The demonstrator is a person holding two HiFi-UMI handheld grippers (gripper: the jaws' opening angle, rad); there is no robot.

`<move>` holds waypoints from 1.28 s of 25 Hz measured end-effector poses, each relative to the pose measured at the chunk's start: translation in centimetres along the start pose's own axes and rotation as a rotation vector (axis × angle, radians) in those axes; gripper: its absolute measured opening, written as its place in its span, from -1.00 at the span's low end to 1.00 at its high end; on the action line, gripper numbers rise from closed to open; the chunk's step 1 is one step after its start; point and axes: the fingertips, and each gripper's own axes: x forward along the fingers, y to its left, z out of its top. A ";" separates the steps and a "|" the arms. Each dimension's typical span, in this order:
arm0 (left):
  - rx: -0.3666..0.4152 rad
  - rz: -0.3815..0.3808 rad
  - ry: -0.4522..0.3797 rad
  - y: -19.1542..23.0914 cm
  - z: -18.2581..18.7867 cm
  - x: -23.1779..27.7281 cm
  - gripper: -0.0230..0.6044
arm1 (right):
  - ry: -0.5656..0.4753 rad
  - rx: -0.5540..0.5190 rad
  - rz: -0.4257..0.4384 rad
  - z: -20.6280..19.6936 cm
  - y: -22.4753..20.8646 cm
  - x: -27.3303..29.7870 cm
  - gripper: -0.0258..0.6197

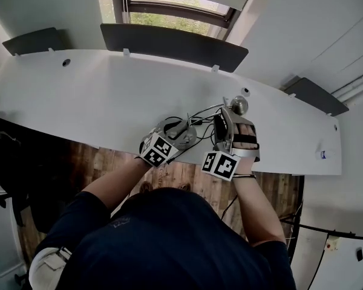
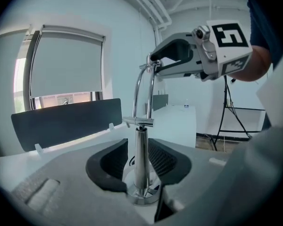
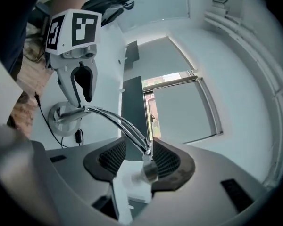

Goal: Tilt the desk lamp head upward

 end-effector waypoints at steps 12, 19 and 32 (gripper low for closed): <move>-0.038 -0.014 -0.215 -2.3 8.3 -7.6 -0.59 | -0.059 0.569 0.064 0.9 0.6 -4.5 -0.52; -0.063 -0.036 -0.299 -3.6 11.4 -10.2 -0.90 | -0.145 0.813 0.140 2.6 0.8 -6.0 -0.82; -0.162 -0.091 -0.296 -6.1 10.4 -10.4 -0.91 | -0.234 1.272 0.347 3.2 5.6 -7.9 -0.89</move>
